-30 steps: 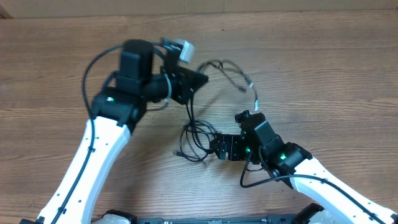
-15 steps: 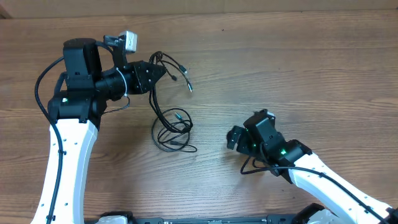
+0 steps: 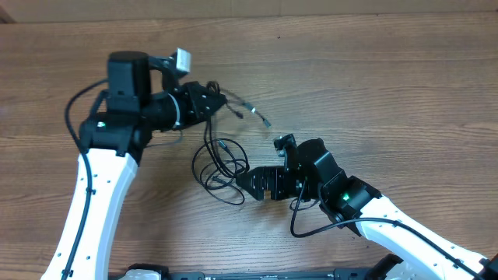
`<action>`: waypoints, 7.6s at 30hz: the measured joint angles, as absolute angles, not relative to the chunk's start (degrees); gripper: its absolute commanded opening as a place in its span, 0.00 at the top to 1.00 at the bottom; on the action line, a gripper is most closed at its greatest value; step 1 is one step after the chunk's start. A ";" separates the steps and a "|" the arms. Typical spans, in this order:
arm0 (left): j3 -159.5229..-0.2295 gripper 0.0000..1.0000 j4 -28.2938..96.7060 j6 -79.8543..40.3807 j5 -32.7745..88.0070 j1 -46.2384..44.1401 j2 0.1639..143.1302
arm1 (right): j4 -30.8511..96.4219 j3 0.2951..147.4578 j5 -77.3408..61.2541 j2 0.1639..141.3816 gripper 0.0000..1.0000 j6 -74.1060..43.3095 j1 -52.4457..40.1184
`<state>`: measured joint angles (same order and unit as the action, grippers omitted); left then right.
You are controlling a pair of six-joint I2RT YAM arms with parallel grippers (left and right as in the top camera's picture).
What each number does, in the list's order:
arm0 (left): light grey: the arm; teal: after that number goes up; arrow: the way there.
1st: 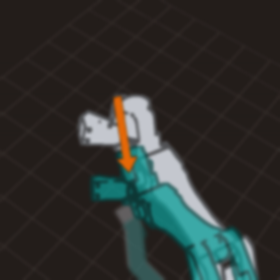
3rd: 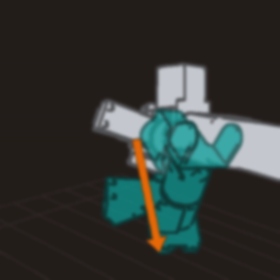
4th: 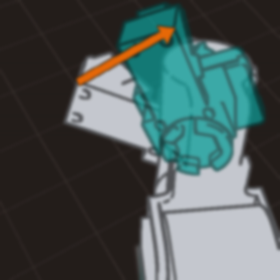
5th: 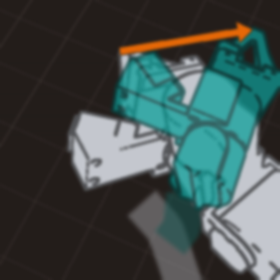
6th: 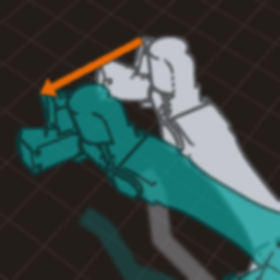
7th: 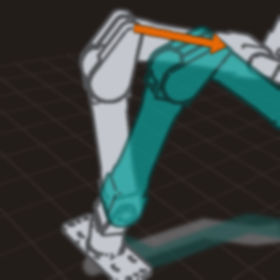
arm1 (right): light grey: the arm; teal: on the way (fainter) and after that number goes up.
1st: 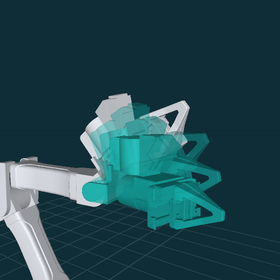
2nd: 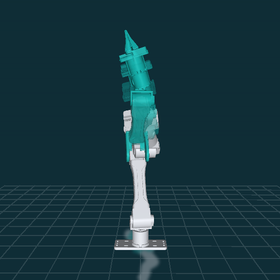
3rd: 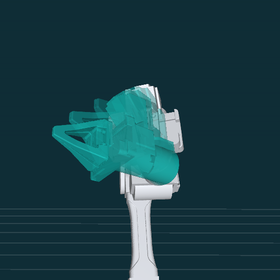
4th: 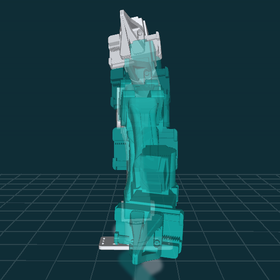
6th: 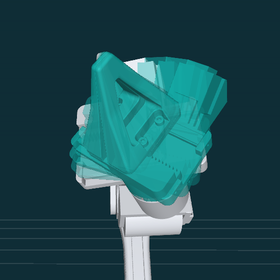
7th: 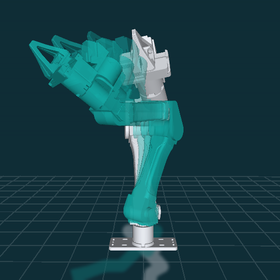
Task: Untangle cables
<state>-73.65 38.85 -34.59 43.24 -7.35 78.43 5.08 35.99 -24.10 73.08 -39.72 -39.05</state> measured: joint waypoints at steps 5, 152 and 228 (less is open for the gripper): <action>-73.67 0.75 39.00 -43.13 42.11 -11.07 78.43 | 1.37 35.99 -18.02 74.81 0.03 -41.41 -39.05; -78.85 0.96 37.74 -54.57 27.42 -8.73 78.11 | -21.12 36.05 -0.56 100.62 0.96 -43.42 -36.91; -111.96 0.95 80.71 -45.54 -2.55 51.48 103.09 | 13.08 36.05 5.93 89.17 0.83 -37.32 -1.13</action>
